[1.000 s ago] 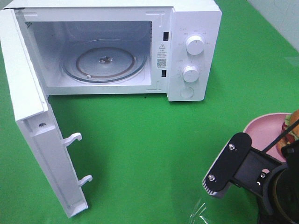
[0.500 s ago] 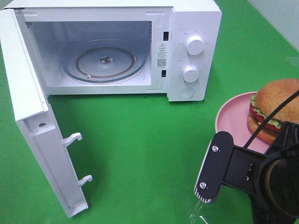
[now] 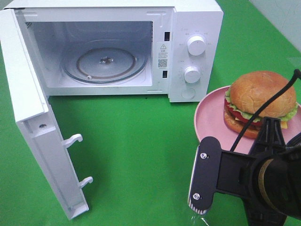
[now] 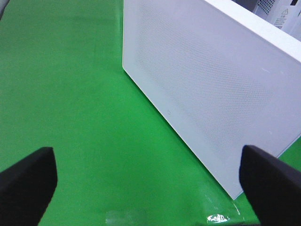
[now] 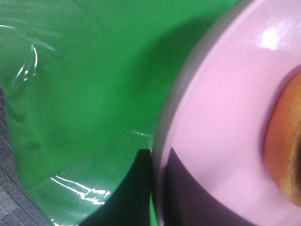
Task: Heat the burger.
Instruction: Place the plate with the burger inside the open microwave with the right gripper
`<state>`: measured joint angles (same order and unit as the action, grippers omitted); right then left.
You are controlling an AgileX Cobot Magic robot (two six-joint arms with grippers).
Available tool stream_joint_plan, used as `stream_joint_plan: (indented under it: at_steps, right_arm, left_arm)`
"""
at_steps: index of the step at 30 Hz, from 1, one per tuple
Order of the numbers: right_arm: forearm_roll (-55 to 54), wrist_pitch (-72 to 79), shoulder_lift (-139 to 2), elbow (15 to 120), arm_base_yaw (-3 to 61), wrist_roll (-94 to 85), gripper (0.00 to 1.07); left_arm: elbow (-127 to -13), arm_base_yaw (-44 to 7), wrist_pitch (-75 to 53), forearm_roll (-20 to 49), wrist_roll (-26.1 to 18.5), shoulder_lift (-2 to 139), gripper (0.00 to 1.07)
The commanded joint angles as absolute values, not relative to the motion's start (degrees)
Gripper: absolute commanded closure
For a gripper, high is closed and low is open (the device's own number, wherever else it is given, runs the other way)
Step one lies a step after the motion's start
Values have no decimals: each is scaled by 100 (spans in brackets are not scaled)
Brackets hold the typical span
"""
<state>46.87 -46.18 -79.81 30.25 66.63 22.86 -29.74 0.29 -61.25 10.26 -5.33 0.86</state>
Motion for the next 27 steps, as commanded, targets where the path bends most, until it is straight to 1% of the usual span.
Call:
stream_joint_plan:
  at_steps: [1,10,27]
  right_arm:
    - [5117,-4635,-7935,3008,6669,1994,107]
    - [5323,-4257,-7935,3008,6669,1541,107]
    - [5340,-3718,-7935,3008,6669,521,107]
  left_arm:
    - [-2962,40,-6125,1083,-544,69,9]
    - [-2962,40,-6125,1083,-544,69,9]
    - [-2962,40,-6125,1083,-544,69,9]
